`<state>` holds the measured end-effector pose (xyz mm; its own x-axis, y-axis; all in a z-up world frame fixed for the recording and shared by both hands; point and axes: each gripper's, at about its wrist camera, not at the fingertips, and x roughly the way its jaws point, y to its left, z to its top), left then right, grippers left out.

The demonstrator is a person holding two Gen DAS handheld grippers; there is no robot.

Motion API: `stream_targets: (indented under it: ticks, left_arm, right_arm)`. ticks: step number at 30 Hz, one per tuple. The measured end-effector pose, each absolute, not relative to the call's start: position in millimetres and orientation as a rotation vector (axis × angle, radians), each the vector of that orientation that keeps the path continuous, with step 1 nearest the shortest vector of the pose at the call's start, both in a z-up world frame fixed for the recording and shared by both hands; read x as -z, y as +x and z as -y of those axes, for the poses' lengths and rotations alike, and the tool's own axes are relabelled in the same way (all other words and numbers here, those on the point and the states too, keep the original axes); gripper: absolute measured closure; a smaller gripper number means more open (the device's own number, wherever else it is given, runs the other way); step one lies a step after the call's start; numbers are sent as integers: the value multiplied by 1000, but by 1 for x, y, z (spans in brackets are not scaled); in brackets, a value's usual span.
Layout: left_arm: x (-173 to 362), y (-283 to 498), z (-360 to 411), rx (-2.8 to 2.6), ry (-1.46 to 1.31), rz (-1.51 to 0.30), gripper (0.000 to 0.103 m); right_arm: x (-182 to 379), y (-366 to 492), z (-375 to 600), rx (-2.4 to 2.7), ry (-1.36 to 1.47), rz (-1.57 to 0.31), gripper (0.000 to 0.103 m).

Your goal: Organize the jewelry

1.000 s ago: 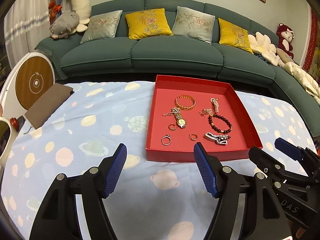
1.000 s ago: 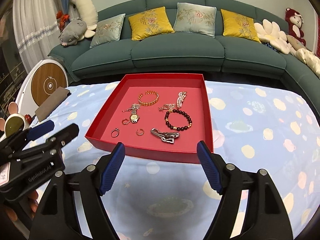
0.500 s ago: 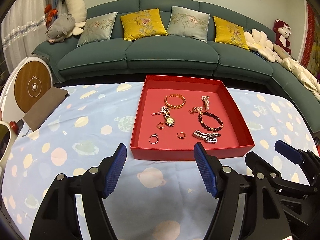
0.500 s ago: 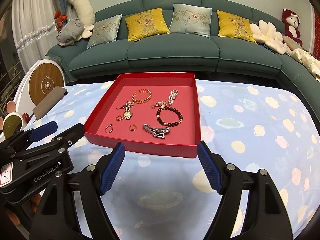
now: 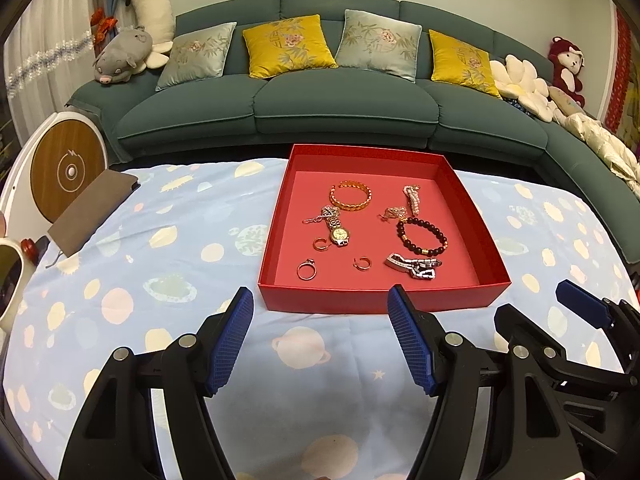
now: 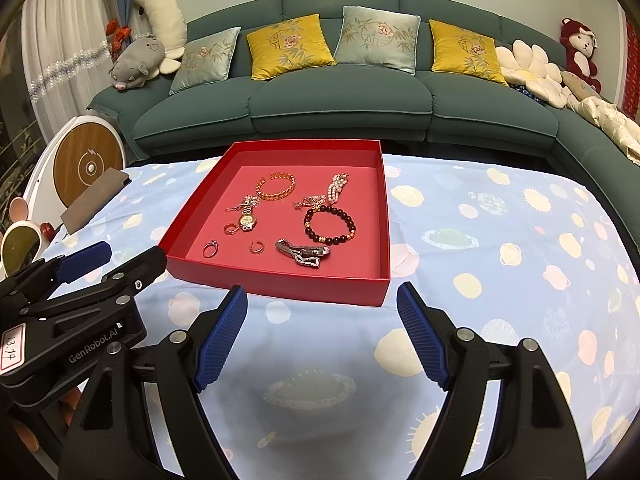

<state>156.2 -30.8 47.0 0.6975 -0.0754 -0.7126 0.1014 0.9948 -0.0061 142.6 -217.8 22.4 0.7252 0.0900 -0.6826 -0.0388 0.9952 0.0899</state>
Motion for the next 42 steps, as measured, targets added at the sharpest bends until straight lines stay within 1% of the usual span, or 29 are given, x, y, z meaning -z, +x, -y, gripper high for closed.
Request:
stream_targets:
  ticks: [6,42]
  left_arm:
    - [-46,156,30,87,36,-793,36]
    - [-43,158,32,41,68,-783,36]
  right_arm:
    - [-21,142,217,-58,69,-755,26]
    - [-17,142,218,-39,81,-763,25]
